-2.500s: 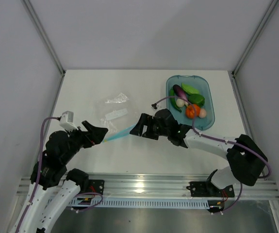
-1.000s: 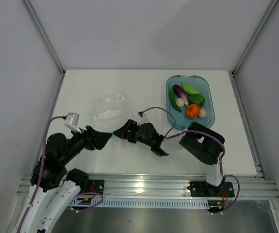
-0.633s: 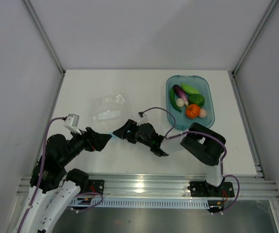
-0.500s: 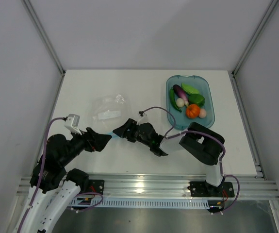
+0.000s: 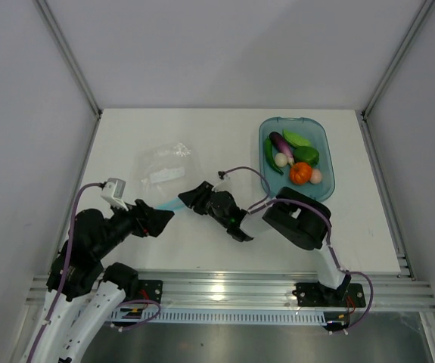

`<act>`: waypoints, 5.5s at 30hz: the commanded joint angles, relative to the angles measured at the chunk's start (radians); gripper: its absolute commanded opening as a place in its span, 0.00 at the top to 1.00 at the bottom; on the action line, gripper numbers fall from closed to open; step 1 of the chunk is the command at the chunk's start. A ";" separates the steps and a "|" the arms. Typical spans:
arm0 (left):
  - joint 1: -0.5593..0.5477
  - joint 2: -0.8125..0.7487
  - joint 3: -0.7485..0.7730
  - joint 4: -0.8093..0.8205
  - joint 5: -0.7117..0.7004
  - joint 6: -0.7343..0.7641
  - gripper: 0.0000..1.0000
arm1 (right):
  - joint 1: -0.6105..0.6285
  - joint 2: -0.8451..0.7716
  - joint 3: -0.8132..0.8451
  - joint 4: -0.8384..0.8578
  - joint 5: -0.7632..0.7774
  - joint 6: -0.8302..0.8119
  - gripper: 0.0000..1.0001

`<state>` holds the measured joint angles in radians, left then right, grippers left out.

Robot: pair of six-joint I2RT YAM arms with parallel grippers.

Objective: Place the food in the zip-top bag and seal the zipper
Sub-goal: Open the zipper of the food storage bag at the center of the board.

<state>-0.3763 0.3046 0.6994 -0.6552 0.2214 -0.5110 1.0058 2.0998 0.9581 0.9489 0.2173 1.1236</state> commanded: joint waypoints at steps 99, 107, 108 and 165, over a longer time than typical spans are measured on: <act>-0.622 0.826 0.095 0.494 -0.757 0.031 0.39 | -0.251 -0.587 0.218 -1.216 -0.339 0.062 1.00; -0.628 0.849 0.095 0.500 -0.764 0.006 0.50 | -0.226 -0.583 0.254 -1.300 -0.282 0.102 1.00; -0.630 0.855 0.097 0.497 -0.768 0.005 0.51 | -0.225 -0.586 0.255 -1.302 -0.279 0.107 1.00; -0.714 0.964 0.184 0.431 -0.910 -0.027 0.48 | -0.207 -0.652 0.209 -1.326 -0.271 0.165 1.00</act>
<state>-1.0847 1.2682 0.8474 -0.2295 -0.6403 -0.5240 0.7956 1.4967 1.1706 -0.3595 -0.0776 1.2663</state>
